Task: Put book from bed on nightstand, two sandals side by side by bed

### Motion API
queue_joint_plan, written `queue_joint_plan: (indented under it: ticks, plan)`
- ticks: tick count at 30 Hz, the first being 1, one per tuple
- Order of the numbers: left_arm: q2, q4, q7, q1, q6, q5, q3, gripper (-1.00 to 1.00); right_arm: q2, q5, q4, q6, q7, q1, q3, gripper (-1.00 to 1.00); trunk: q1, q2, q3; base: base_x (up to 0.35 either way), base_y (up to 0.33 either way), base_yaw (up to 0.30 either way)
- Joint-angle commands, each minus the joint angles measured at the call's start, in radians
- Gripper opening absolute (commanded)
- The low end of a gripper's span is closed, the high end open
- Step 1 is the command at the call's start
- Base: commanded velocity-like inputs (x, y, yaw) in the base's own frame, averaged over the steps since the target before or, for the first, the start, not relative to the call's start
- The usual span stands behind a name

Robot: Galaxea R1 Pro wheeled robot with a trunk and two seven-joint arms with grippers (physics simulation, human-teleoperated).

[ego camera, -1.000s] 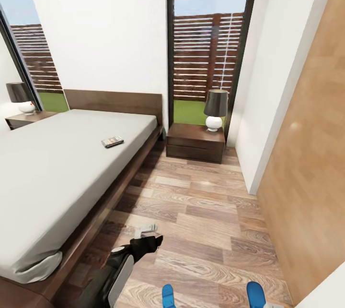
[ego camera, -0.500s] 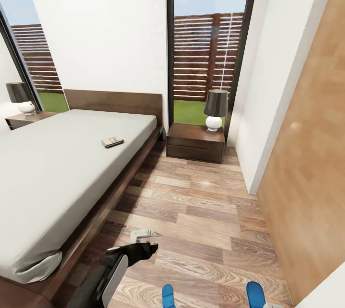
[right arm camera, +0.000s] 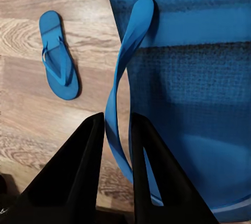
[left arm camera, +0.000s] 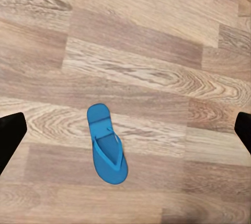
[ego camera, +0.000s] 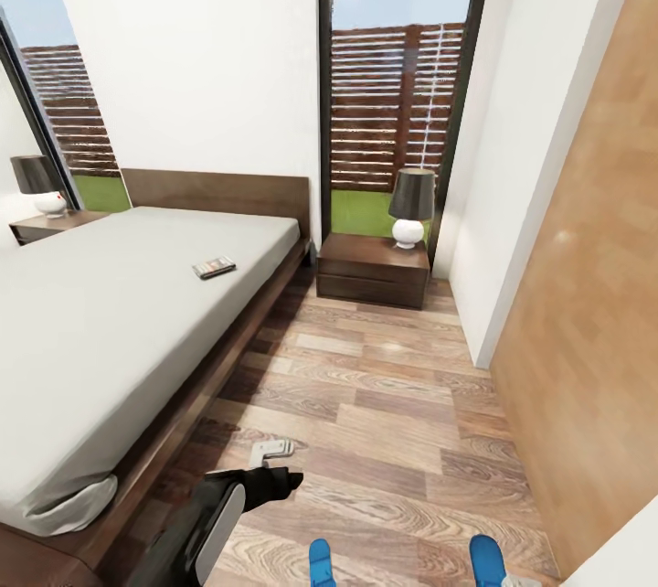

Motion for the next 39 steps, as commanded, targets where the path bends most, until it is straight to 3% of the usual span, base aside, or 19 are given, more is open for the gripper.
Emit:
queue_joint_plan:
  ticks: [1, 4, 10, 13, 21, 25, 32, 39]
  plan:
    - [0.0, -0.001, -0.001, 0.0, 0.005, 0.001, 0.0, 1.0, 0.0, -0.012, -0.005, 0.006, 0.007, -0.002, 0.007, -1.0, 0.004, -0.008, -0.004, 0.0, 0.0, 0.0]
    - [0.0, -0.001, -0.001, 0.0, 0.005, 0.001, 0.0, 1.0, 0.001, -0.011, -0.096, 0.051, 0.005, -0.005, 0.006, -1.0, 0.015, -0.029, -0.014, 0.0, 0.0, 0.0]
    - [-0.001, -0.001, -0.001, 0.0, 0.005, 0.001, -0.001, 1.0, 0.013, -0.011, -0.486, 0.436, -0.002, -0.01, 0.005, -1.0, 0.038, -0.071, -0.032, 0.0, 0.0, 0.0]
    - [-0.002, -0.001, -0.001, 0.0, 0.004, 0.001, -0.002, 1.0, 0.018, -0.011, -0.585, 0.506, -0.004, -0.012, 0.005, -1.0, 0.05, -0.092, -0.042, 0.0, 0.0, 0.0]
    - [-0.003, 0.0, -0.001, 0.0, 0.005, 0.001, -0.004, 1.0, 0.011, -0.011, -0.712, 0.549, -0.002, -0.014, 0.003, -1.0, 0.08, -0.148, -0.067, 0.0, 0.0, 0.0]
    - [-0.003, 0.001, -0.001, 0.0, 0.006, 0.0, -0.003, 1.0, -0.02, -0.012, -0.794, 0.605, 0.002, -0.014, 0.002, -1.0, 0.096, -0.176, -0.079, 0.0, 0.0, 0.0]
    - [-0.002, 0.001, 0.0, 0.0, 0.006, -0.001, 0.0, 1.0, -0.052, -0.017, -0.854, 0.635, 0.004, -0.014, -0.007, -1.0, 0.123, -0.225, -0.101, 0.0, 0.0, 0.0]
    - [-0.002, 0.0, 0.0, 0.0, 0.006, -0.001, 0.0, 1.0, -0.059, -0.014, -0.873, 0.657, 0.006, -0.014, -0.007, -1.0, 0.149, -0.274, -0.123, 0.0, 0.0, 0.0]
